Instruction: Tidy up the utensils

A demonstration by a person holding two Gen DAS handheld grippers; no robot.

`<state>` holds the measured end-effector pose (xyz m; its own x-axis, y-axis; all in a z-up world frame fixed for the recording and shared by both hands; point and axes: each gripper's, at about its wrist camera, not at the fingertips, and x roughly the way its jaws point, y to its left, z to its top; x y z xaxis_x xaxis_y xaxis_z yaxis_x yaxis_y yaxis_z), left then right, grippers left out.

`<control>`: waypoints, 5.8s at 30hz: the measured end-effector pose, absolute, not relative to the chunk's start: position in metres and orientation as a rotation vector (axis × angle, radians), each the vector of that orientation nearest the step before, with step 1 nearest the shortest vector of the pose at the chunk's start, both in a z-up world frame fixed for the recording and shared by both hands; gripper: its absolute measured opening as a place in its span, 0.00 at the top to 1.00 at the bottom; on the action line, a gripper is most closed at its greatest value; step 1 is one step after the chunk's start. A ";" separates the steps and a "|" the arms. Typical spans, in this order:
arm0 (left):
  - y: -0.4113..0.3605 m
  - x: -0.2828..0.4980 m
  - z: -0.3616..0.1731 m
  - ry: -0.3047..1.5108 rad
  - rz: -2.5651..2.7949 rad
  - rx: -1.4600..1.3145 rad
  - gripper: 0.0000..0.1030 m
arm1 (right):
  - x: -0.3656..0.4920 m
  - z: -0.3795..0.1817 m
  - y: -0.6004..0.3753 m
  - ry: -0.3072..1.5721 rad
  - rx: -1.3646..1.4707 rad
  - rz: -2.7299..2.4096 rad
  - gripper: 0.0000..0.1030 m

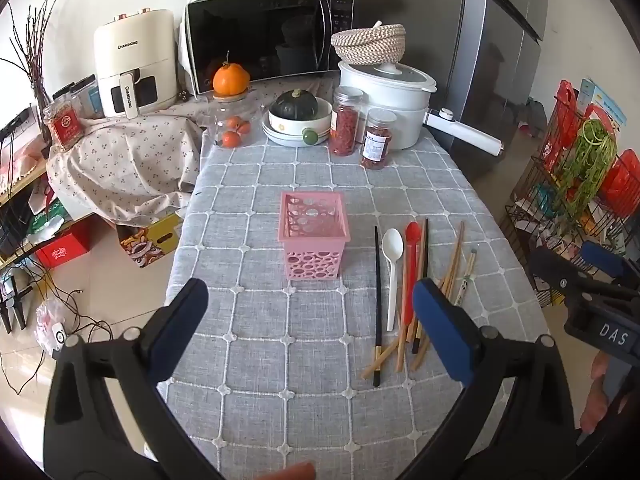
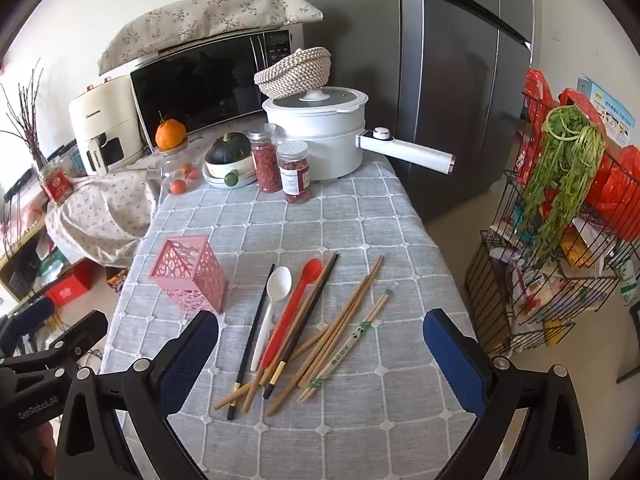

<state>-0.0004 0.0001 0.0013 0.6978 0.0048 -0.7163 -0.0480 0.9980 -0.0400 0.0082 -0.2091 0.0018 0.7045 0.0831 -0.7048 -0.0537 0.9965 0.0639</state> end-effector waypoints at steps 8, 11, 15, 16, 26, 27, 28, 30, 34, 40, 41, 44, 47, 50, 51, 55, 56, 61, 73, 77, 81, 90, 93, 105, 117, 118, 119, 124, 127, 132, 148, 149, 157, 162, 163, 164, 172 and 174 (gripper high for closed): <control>-0.002 -0.001 0.002 0.800 0.034 -0.041 0.01 | 0.008 0.001 -0.212 0.794 0.036 0.058 0.00; -0.002 -0.001 0.002 0.801 0.034 -0.043 0.01 | 0.007 0.002 -0.209 0.793 0.039 0.059 0.00; -0.004 0.001 0.001 0.803 0.035 -0.051 0.01 | 0.008 0.000 -0.211 0.785 0.042 0.062 0.00; -0.005 0.001 0.001 0.805 0.033 -0.053 0.01 | 0.006 0.002 -0.211 0.782 0.041 0.060 0.00; -0.008 0.000 0.005 0.800 0.017 -0.054 0.01 | 0.008 0.001 -0.211 0.789 0.044 0.058 0.00; -0.008 0.000 0.005 0.799 0.016 -0.057 0.01 | 0.009 0.000 -0.211 0.791 0.044 0.058 0.00; -0.007 0.000 0.005 0.798 0.016 -0.060 0.01 | 0.009 -0.001 -0.211 0.794 0.043 0.058 0.00; -0.006 -0.001 0.006 0.795 0.016 -0.062 0.01 | 0.010 -0.002 -0.211 0.801 0.045 0.060 0.00; -0.004 -0.001 0.006 0.795 0.022 -0.066 0.01 | 0.012 -0.004 -0.210 0.809 0.043 0.061 0.00; -0.001 0.001 0.005 0.801 0.035 -0.074 0.01 | 0.013 -0.007 -0.210 0.820 0.040 0.059 0.00; -0.002 0.001 0.005 0.802 0.036 -0.071 0.01 | 0.013 -0.007 -0.209 0.821 0.041 0.059 0.00; -0.003 0.001 0.003 0.806 0.039 -0.061 0.01 | 0.014 -0.007 -0.211 0.827 0.046 0.058 0.00; -0.005 -0.001 0.003 0.797 0.041 -0.050 0.01 | 0.014 -0.008 -0.212 0.828 0.048 0.057 0.00; -0.004 -0.002 0.004 0.785 0.046 -0.050 0.01 | 0.014 -0.008 -0.212 0.828 0.047 0.058 0.00; -0.004 -0.002 0.004 0.782 0.046 -0.050 0.01 | 0.014 -0.008 -0.212 0.827 0.047 0.058 0.00; -0.004 -0.001 0.005 0.780 0.039 -0.048 0.01 | 0.014 -0.008 -0.212 0.831 0.049 0.056 0.00; -0.004 -0.001 0.005 0.780 0.036 -0.046 0.01 | 0.015 -0.008 -0.213 0.832 0.049 0.056 0.00; -0.006 -0.002 0.006 0.772 0.033 -0.042 0.01 | 0.015 -0.009 -0.213 0.832 0.049 0.055 0.00; -0.005 -0.002 0.007 0.767 0.034 -0.034 0.01 | 0.016 -0.012 -0.214 0.840 0.054 0.048 0.00; -0.007 -0.001 0.006 0.763 0.038 -0.032 0.01 | 0.016 -0.012 -0.215 0.847 0.059 0.045 0.00; -0.007 -0.002 0.006 0.758 0.038 -0.030 0.01 | 0.016 -0.012 -0.215 0.848 0.060 0.044 0.00; -0.008 -0.002 0.007 0.752 0.039 -0.013 0.01 | 0.017 -0.013 -0.215 0.856 0.061 0.044 0.00; -0.011 -0.001 0.005 0.750 0.038 -0.011 0.01 | 0.017 -0.014 -0.215 0.858 0.063 0.042 0.00; -0.024 0.032 -0.010 0.835 -0.115 0.043 0.01 | 0.039 -0.024 -0.234 0.904 0.095 0.018 0.00; -0.086 0.085 -0.038 1.030 -0.265 0.081 0.01 | 0.085 -0.059 -0.308 1.085 0.269 -0.054 0.00; -0.091 0.091 -0.041 1.043 -0.260 0.091 0.01 | 0.087 -0.061 -0.313 1.102 0.282 -0.052 0.00; -0.096 0.099 -0.045 1.060 -0.262 0.098 0.01 | 0.089 -0.063 -0.316 1.113 0.288 -0.051 0.00; -0.105 0.133 -0.068 1.173 -0.205 0.061 0.03 | 0.098 -0.074 -0.334 1.153 0.275 -0.084 0.00; -0.109 0.153 -0.085 1.210 -0.148 0.093 0.22 | 0.103 -0.082 -0.344 1.171 0.283 -0.094 0.00; -0.111 0.181 -0.110 1.294 -0.165 -0.002 0.62 | 0.112 -0.095 -0.357 1.196 0.310 -0.102 0.04; -0.143 0.214 -0.153 1.409 -0.185 0.049 0.90 | 0.115 -0.103 -0.351 1.219 0.290 -0.064 0.11; -0.144 0.214 -0.154 1.408 -0.182 0.053 0.91 | 0.115 -0.104 -0.351 1.221 0.294 -0.065 0.11; -0.132 0.188 -0.107 1.259 -0.268 0.030 0.91 | 0.122 -0.108 -0.348 1.233 0.321 -0.056 0.18; -0.091 0.141 -0.052 1.075 -0.345 -0.043 0.92 | 0.129 -0.113 -0.336 1.248 0.331 -0.027 0.26; -0.085 0.138 -0.045 1.048 -0.349 -0.051 0.92 | 0.130 -0.115 -0.333 1.252 0.332 -0.023 0.29; -0.077 0.130 -0.037 1.016 -0.355 -0.059 0.92 | 0.133 -0.119 -0.330 1.261 0.334 -0.020 0.31; -0.032 0.089 -0.024 0.880 -0.347 -0.094 0.92 | 0.151 -0.159 -0.316 1.357 0.404 -0.005 0.58; -0.027 0.088 -0.027 0.884 -0.352 -0.108 0.92 | 0.154 -0.166 -0.312 1.362 0.415 -0.004 0.61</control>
<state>0.0879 -0.0269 -0.0270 0.5807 -0.3449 -0.7374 0.2563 0.9372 -0.2365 0.1539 -0.3118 -0.1656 0.2187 0.2356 -0.9469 0.2408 0.9274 0.2863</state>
